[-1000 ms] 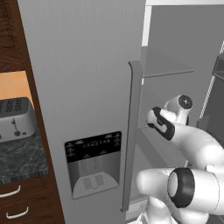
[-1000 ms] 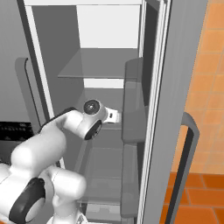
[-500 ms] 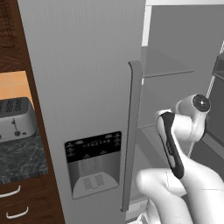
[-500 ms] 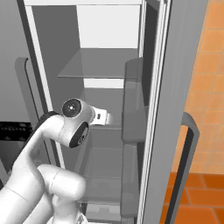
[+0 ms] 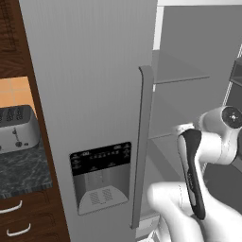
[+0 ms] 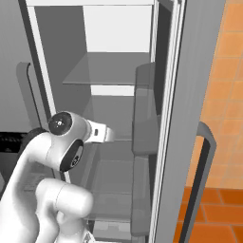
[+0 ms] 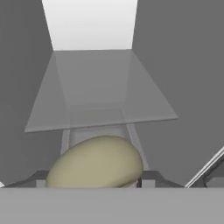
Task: Place one mushroom and one fish in each tupperware on the nearby counter, to pack two identical lunches.
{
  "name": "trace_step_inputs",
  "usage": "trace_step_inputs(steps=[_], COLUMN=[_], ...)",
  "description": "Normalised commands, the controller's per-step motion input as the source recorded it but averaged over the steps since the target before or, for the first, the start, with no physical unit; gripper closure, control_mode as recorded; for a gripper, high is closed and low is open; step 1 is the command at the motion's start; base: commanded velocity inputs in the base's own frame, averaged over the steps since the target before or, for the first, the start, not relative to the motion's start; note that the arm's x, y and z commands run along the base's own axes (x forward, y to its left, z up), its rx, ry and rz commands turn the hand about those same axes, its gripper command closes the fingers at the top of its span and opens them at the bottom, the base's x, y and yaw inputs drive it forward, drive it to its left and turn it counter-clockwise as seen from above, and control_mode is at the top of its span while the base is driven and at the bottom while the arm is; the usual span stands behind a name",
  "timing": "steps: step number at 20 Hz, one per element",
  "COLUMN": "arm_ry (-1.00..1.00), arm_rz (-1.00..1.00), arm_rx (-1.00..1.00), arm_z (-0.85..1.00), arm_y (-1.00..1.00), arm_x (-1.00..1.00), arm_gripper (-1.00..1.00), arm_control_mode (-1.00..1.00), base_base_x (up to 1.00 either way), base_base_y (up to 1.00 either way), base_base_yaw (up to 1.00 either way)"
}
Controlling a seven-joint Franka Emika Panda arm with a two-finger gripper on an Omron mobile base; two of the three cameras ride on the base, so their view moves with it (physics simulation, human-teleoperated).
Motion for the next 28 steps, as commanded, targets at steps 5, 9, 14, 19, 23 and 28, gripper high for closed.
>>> trace_step_inputs(steps=[5,9,14,19,23,28], arm_ry=[0.0,0.0,0.0,0.0,0.0,0.0], arm_rz=[0.0,0.0,0.0,0.0,0.0,0.0], arm_rx=[0.0,0.0,0.0,0.0,0.0,0.0], arm_z=[0.0,0.0,0.0,0.0,0.0,0.0], arm_y=[0.01,0.0,0.0,0.0,0.0,0.0], arm_x=[-0.24,0.0,0.0,0.0,0.0,0.0], arm_gripper=[1.0,1.0,1.0,1.0,1.0,1.0], arm_control_mode=[1.0,1.0,1.0,1.0,1.0,1.0], base_base_x=[-0.6,-1.0,-0.65,-0.22,-0.13,0.07], base_base_y=[0.0,0.36,1.0,1.0,1.0,1.0], base_base_yaw=[0.01,0.09,0.25,0.43,0.53,0.44])
